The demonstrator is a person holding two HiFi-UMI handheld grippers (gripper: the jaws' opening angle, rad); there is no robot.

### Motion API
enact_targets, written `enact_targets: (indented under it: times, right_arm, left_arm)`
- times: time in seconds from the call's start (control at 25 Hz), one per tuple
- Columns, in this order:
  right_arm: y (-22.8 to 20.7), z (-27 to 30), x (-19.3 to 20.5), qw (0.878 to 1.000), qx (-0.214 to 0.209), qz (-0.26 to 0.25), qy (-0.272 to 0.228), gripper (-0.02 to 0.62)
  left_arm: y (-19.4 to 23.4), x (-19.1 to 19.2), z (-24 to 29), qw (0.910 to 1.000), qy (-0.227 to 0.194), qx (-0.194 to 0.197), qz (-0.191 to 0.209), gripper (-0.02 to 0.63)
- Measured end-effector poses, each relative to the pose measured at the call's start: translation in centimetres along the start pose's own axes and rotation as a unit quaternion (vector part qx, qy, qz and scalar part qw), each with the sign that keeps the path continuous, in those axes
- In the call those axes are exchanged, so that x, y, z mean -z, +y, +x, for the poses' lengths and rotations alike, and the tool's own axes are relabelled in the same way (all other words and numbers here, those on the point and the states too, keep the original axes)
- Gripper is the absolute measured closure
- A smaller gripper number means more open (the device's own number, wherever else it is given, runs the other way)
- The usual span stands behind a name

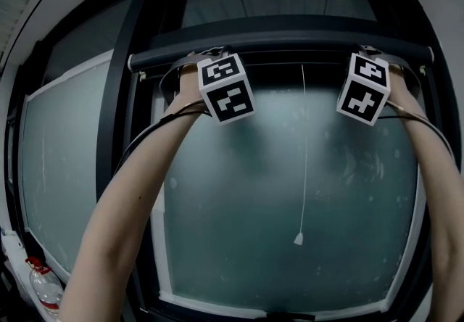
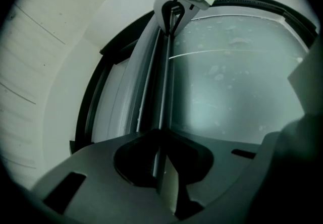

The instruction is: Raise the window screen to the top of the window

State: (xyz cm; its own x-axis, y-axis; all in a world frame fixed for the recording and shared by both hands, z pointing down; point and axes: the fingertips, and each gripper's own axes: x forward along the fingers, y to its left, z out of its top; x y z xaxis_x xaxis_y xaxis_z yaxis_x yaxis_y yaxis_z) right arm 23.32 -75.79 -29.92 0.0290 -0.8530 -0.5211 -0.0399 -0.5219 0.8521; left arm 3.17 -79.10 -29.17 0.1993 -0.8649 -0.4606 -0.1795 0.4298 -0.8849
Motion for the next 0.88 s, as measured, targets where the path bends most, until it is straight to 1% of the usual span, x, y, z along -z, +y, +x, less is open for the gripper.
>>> enact_targets:
  times: [0.08, 0.16, 0.2, 0.24, 0.28, 0.32, 0.36, 0.4, 0.44, 0.48, 0.52, 0.56, 0.6, 0.64, 0.68, 0.72, 0.8, 0.84, 0.88]
  right_arm:
    - [0.0, -0.1, 0.0, 1.000, 0.013, 0.015, 0.002, 0.571]
    - [-0.2, -0.6, 0.1, 0.999, 0.030, 0.036, -0.006, 0.568]
    - [-0.4, -0.9, 0.2, 0.997, 0.043, 0.064, -0.014, 0.563]
    - [-0.5, -1.4, 0.5, 0.992, 0.061, 0.106, -0.022, 0.560]
    - [-0.5, -2.1, 0.7, 0.984, 0.078, 0.156, -0.031, 0.567]
    - [-0.2, -2.7, 0.9, 0.973, 0.087, 0.208, -0.044, 0.566]
    - [0.5, -3.4, 1.0, 0.961, 0.085, 0.257, -0.060, 0.566]
    - [1.5, -4.0, 1.1, 0.948, 0.075, 0.300, -0.075, 0.566]
    - [2.7, -4.6, 1.1, 0.935, 0.061, 0.338, -0.087, 0.568]
    - [3.9, -5.2, 1.1, 0.923, 0.049, 0.370, -0.098, 0.568]
    - [5.0, -5.8, 1.1, 0.911, 0.040, 0.397, -0.109, 0.567]
    - [6.1, -6.5, 1.1, 0.898, 0.033, 0.421, -0.118, 0.566]
    - [7.1, -7.3, 1.1, 0.886, 0.028, 0.446, -0.127, 0.567]
    - [8.1, -8.2, 1.3, 0.872, 0.024, 0.470, -0.136, 0.568]
    - [9.2, -9.1, 1.4, 0.856, 0.020, 0.496, -0.145, 0.567]
    - [10.3, -10.3, 1.5, 0.840, 0.016, 0.520, -0.154, 0.568]
    - [13.0, -13.2, 1.9, 0.808, 0.001, 0.565, -0.165, 0.568]
    - [14.5, -14.8, 2.1, 0.796, -0.012, 0.582, -0.168, 0.568]
    - [16.2, -16.6, 2.4, 0.787, -0.026, 0.593, -0.170, 0.568]
  left_arm:
    - [0.2, -0.1, -0.1, 0.9996, 0.001, -0.016, -0.025, 0.578]
    - [0.4, -0.1, -0.5, 0.9974, -0.016, -0.032, -0.062, 0.574]
    - [0.6, -0.1, -0.8, 0.9947, -0.032, -0.040, -0.089, 0.572]
    - [0.8, 0.1, -1.2, 0.9896, -0.050, -0.049, -0.126, 0.566]
    - [0.9, 0.3, -1.8, 0.9806, -0.068, -0.056, -0.175, 0.566]
    - [0.8, 0.5, -2.4, 0.9662, -0.086, -0.058, -0.236, 0.568]
    - [0.5, 0.7, -3.0, 0.9459, -0.105, -0.056, -0.302, 0.568]
    - [0.0, 0.8, -3.7, 0.9209, -0.126, -0.052, -0.365, 0.568]
    - [-0.6, 0.9, -4.5, 0.8941, -0.147, -0.051, -0.420, 0.568]
    - [-1.4, 0.9, -5.4, 0.8676, -0.165, -0.052, -0.466, 0.568]
    - [-2.4, 0.9, -6.2, 0.8436, -0.180, -0.055, -0.503, 0.568]
    - [-3.6, 0.8, -7.1, 0.8231, -0.192, -0.057, -0.531, 0.568]
    - [-5.0, 0.7, -7.9, 0.8066, -0.201, -0.057, -0.553, 0.568]
    - [-6.7, 0.4, -8.8, 0.7935, -0.206, -0.053, -0.570, 0.568]
    - [-8.6, 0.2, -9.7, 0.7828, -0.209, -0.047, -0.584, 0.568]
    - [-10.6, 0.1, -10.8, 0.7740, -0.208, -0.040, -0.597, 0.568]
    - [-14.7, 0.3, -13.1, 0.7606, -0.196, -0.035, -0.618, 0.568]
    - [-16.8, 0.7, -14.3, 0.7564, -0.183, -0.038, -0.627, 0.568]
    - [-19.1, 1.3, -15.3, 0.7544, -0.165, -0.045, -0.634, 0.568]
